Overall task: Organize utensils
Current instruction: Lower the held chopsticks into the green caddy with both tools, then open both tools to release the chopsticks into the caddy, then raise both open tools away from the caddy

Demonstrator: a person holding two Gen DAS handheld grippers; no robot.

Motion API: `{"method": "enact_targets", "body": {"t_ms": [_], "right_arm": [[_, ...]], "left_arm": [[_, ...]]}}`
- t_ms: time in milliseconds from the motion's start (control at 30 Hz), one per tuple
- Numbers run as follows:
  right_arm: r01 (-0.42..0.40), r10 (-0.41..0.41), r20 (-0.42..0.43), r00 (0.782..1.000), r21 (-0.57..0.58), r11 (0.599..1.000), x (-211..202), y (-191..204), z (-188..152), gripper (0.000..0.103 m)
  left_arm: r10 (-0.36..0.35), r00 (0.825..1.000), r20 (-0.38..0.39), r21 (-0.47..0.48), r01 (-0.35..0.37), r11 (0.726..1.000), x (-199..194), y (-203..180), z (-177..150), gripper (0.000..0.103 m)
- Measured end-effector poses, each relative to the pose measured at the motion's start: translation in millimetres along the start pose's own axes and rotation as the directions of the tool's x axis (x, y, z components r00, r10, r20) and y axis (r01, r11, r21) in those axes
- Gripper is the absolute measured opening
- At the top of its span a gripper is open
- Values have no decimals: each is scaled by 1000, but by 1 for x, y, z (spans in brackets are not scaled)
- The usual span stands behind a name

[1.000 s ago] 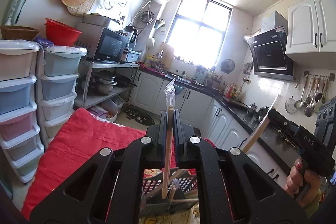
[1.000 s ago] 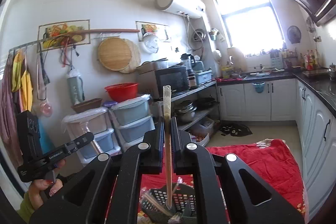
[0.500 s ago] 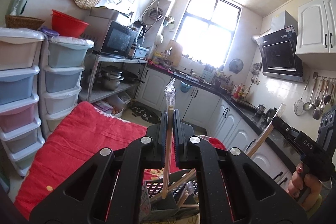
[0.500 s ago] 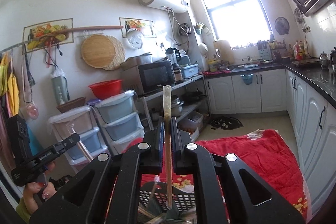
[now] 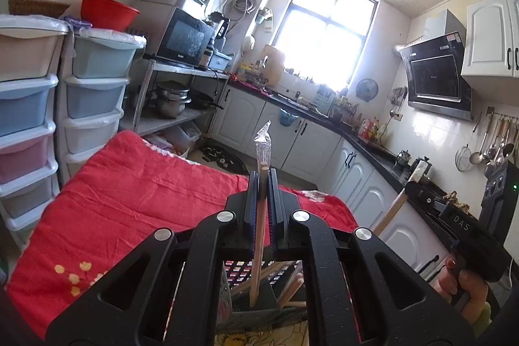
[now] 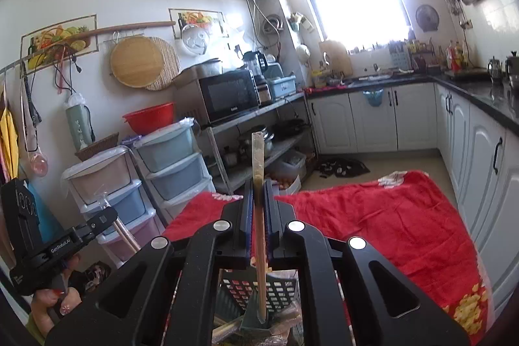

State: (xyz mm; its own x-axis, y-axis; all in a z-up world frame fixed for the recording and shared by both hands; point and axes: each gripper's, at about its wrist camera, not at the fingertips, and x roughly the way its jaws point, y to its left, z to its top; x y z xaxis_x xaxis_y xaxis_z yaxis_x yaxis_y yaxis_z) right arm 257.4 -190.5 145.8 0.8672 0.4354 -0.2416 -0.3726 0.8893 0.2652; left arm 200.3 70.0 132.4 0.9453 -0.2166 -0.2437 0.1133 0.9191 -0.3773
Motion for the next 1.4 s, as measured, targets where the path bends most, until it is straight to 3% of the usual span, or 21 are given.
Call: {"method": "enact_targets", "body": {"t_ms": [433,533,633,900,1100,1233,1400], "right_arm": [[21,-19,-105,994,14,1000,20,-6,-25,10],[29,-27,-133,991,14,999,23,-6,-28,29],[48,-48,-141,989,-7,999,22,-4,-30,30],[57,-63,-150,987,-45,997,9,2,-35,41],[77,-88,-132,987,-88,993,-3,8,-36,49],[76,-89,-123,988,-108,991,-14,12,-38,54],[70,-84,-124,989,-115,991,-26,13,-40,57]], "left_arm": [[0,998,-65,-3,0,1000,11,3,-23,4],[5,997,-73,-8,-6,1000,10,4,-24,18],[11,997,-76,-11,-12,1000,8,7,-24,22],[12,997,-72,-33,-14,999,-6,10,-22,62],[12,998,-70,-33,-14,999,-19,9,-23,85],[11,998,-67,-24,-12,1000,-27,6,-25,92],[9,998,-66,-14,-10,1000,-37,4,-32,92]]}}
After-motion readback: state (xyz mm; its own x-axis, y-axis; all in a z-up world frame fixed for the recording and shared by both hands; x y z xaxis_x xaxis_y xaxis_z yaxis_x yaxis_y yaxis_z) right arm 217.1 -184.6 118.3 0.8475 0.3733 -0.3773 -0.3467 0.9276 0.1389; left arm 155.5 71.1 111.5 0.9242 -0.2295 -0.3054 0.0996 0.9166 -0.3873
